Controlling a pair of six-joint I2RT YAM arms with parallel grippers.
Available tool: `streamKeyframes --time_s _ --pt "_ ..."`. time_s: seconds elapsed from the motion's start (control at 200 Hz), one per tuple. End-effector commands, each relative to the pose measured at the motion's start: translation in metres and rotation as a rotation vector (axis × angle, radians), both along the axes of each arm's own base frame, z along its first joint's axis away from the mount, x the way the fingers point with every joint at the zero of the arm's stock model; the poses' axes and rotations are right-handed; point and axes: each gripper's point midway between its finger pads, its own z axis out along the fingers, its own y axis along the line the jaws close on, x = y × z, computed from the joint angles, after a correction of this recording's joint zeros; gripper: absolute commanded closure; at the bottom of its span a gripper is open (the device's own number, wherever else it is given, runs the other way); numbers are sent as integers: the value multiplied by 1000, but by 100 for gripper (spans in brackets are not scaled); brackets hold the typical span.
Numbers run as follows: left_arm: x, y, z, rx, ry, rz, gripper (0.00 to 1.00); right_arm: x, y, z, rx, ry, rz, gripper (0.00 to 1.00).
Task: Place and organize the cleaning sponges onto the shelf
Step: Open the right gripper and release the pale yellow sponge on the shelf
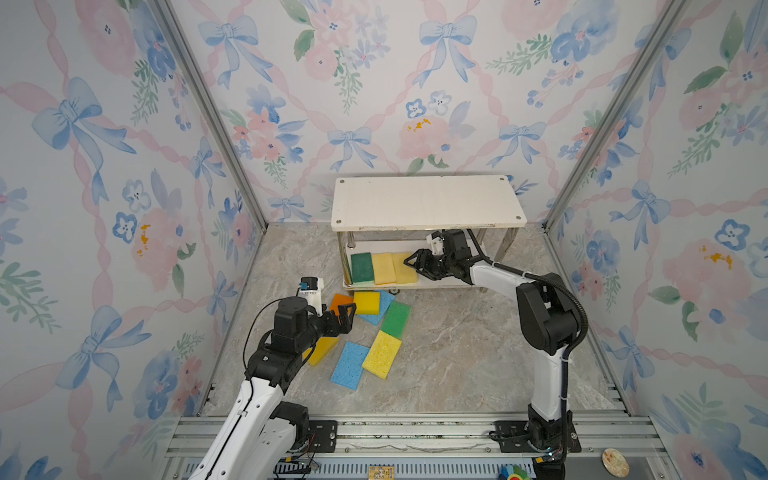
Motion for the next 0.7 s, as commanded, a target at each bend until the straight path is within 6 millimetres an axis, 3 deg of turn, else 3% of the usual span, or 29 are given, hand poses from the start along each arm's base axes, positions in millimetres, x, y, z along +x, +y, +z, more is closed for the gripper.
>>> streamKeyframes --time_s 0.0,0.29,0.695 --pt "1 -2 3 7 -19 -10 2 1 -8 1 -27 -6 -17 38" --pt "1 -3 2 7 -15 -16 2 -26 -31 10 -111 -31 -50 33" --pt "0 -4 1 6 -13 -22 2 -90 -40 32 -215 -86 6 32"
